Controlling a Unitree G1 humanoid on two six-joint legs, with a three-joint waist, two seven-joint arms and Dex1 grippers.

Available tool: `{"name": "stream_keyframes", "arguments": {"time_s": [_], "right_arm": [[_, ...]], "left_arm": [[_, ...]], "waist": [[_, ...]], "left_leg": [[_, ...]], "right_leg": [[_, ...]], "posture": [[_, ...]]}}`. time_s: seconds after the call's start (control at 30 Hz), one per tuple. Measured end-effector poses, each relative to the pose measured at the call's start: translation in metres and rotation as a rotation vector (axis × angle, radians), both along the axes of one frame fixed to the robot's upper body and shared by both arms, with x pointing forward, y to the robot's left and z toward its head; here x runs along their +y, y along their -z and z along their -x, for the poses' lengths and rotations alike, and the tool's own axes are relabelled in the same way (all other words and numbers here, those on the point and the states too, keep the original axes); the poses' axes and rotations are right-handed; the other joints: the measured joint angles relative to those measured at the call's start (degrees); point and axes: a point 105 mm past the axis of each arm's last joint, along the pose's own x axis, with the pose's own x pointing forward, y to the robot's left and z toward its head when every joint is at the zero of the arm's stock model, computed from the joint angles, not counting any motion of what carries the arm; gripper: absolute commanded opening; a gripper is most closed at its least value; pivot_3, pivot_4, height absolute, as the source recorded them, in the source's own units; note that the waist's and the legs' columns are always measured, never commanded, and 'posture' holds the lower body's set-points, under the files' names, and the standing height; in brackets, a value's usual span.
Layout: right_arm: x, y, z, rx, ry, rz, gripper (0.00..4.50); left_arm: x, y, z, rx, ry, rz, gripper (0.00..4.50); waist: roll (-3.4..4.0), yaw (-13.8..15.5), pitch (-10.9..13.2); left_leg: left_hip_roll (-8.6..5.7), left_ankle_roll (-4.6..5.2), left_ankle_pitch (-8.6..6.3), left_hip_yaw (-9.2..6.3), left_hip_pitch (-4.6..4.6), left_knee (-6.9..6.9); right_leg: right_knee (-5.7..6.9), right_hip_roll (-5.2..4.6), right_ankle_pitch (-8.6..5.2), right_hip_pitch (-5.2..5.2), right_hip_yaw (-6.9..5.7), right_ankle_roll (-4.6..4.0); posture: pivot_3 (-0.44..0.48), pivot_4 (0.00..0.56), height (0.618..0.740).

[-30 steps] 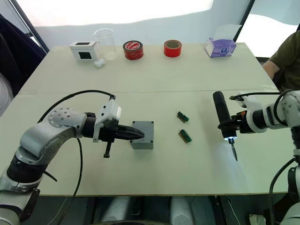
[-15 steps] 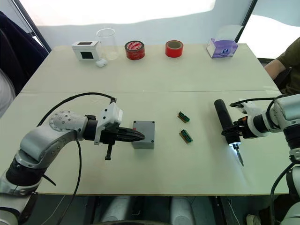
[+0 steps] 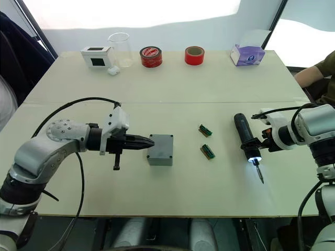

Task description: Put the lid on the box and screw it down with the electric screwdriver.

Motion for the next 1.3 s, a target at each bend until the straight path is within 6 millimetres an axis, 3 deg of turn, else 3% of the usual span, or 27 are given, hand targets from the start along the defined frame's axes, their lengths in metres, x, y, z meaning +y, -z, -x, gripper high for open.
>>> {"name": "stream_keyframes", "arguments": {"time_s": [0.2, 0.37, 0.47, 0.57, 0.67, 0.7, 0.83, 0.93, 1.07, 1.17, 1.3], "right_arm": [[0.014, -0.018, -0.013, -0.089, -0.049, -0.035, 4.47], [0.028, -0.087, -0.026, -0.376, -0.300, 0.147, 4.47], [0.052, -0.108, -0.027, -0.511, -0.491, 0.226, 4.47], [0.097, -0.092, -0.012, -0.516, -0.711, 0.154, 4.47], [0.153, -0.045, 0.031, -0.421, -0.996, 0.006, 4.47], [0.162, -0.034, 0.041, -0.388, -1.039, -0.032, 4.47], [0.168, -0.028, 0.047, -0.396, -1.040, -0.042, 4.47], [0.185, -0.012, 0.055, -0.370, -1.042, -0.122, 4.47], [0.190, -0.009, 0.056, -0.359, -1.021, -0.146, 4.47], [0.202, -0.006, 0.060, -0.344, -1.021, -0.207, 4.47], [0.205, -0.001, 0.062, -0.312, -1.000, -0.222, 4.47]], "left_arm": [[0.012, 0.000, -0.009, 0.006, -0.066, 0.006, 0.00], [0.038, -0.006, -0.024, -0.018, -0.202, 0.007, 0.00], [0.045, -0.005, -0.031, -0.030, -0.257, 0.001, 0.00], [0.042, 0.007, -0.032, -0.041, -0.260, -0.044, 0.00], [0.033, 0.035, -0.031, -0.007, -0.243, -0.106, 0.00], [0.031, 0.043, -0.031, 0.007, -0.239, -0.124, 0.00], [0.032, 0.052, -0.033, -0.002, -0.241, -0.158, 0.00], [0.021, 0.058, -0.031, 0.008, -0.216, -0.158, 0.00], [0.014, 0.061, -0.030, 0.014, -0.199, -0.151, 0.00], [0.000, 0.069, -0.035, 0.026, -0.169, -0.149, 0.00], [-0.003, 0.071, -0.048, 0.021, -0.173, -0.160, 0.00]], "waist": [[0.10, -0.03, 0.05], [0.21, 0.13, 0.12], [0.14, -0.05, 0.12], [0.14, 0.00, 0.12], [0.11, 0.32, 0.11], [0.11, 0.40, 0.13], [0.07, 1.20, 0.13], [0.02, 1.42, 0.10], [0.01, 1.33, 0.10], [0.00, 1.46, 0.10], [0.00, 1.38, 0.10]], "left_leg": [[0.00, -0.02, 0.01, 0.02, -0.04, -0.04], [0.00, -0.03, 0.00, 0.01, -0.06, -0.04], [0.01, -0.03, 0.00, 0.01, -0.04, -0.04], [0.02, -0.04, 0.01, 0.00, -0.04, -0.05], [0.01, -0.04, 0.01, -0.04, -0.10, -0.04], [-0.02, -0.04, 0.01, -0.04, -0.17, 0.01], [-0.02, -0.01, -0.02, -0.08, -0.19, 0.22], [-0.03, -0.03, -0.01, -0.12, -0.20, 0.22], [-0.02, -0.04, 0.00, -0.13, -0.20, 0.23], [-0.04, -0.04, 0.00, -0.15, -0.20, 0.25], [-0.06, -0.04, 0.00, -0.16, -0.20, 0.27]], "right_leg": [[0.04, 0.01, 0.00, -0.14, 0.03, 0.00], [0.05, 0.01, -0.02, -0.18, 0.01, 0.01], [0.04, 0.02, -0.02, -0.13, 0.01, 0.03], [0.07, 0.02, -0.02, -0.15, 0.02, 0.03], [0.08, 0.01, -0.03, -0.17, 0.03, 0.02], [0.11, -0.02, -0.02, -0.22, 0.03, 0.03], [0.13, -0.02, 0.05, -0.18, 0.02, 0.09], [0.13, -0.03, 0.04, -0.16, 0.00, 0.08], [0.13, -0.02, 0.04, -0.16, 0.00, 0.08], [0.14, -0.01, 0.05, -0.13, -0.04, 0.08], [0.14, -0.01, 0.05, -0.13, -0.04, 0.08]], "posture": [[0.000, 0.150, 0.740], [0.000, 0.150, 0.740], [0.000, 0.150, 0.740], [0.000, 0.150, 0.740], [0.000, 0.150, 0.740], [0.000, 0.150, 0.740], [0.000, 0.150, 0.740], [0.000, 0.150, 0.740], [0.000, 0.150, 0.740], [0.000, 0.150, 0.740], [0.000, 0.150, 0.740]]}}
